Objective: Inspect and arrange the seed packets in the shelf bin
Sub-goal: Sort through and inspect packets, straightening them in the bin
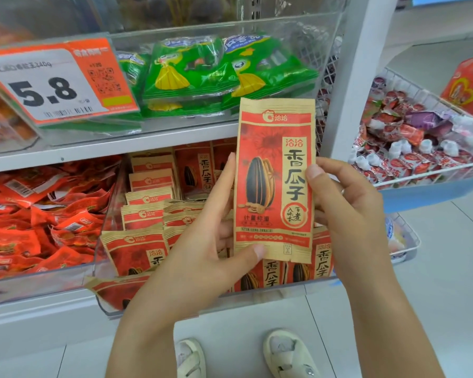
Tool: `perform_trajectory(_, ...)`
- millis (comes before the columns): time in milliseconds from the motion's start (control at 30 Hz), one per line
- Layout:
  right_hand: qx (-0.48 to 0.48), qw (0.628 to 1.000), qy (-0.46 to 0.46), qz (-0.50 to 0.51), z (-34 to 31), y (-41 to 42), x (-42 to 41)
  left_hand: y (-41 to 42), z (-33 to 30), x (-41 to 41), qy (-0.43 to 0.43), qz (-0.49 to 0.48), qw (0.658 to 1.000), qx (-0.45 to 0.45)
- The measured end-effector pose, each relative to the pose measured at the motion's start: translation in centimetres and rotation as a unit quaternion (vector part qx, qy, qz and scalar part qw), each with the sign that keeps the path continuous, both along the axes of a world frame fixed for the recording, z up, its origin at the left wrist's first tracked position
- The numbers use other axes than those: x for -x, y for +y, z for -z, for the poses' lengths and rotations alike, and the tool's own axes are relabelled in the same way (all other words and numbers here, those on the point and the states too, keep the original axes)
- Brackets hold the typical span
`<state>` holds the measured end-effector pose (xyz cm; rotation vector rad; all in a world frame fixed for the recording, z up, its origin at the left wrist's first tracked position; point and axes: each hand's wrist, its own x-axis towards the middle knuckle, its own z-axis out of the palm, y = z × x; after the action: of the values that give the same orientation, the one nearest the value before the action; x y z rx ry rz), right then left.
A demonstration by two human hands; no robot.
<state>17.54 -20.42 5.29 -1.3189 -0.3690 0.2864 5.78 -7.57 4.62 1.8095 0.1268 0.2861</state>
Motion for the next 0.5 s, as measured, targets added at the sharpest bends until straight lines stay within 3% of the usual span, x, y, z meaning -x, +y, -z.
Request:
perform_trajectory(200,0.020,0.994,-0.030,-0.101,0.1,0.3,0.4,-0.6,-0.6,-0.5,-0.079,-0.086,0.990,0.084)
perform_trajectory(500,-0.049,0.994,-0.023,-0.099,0.2,0.0,-0.6,0.6,-0.4,0.5,-0.025,-0.052,0.992,0.114)
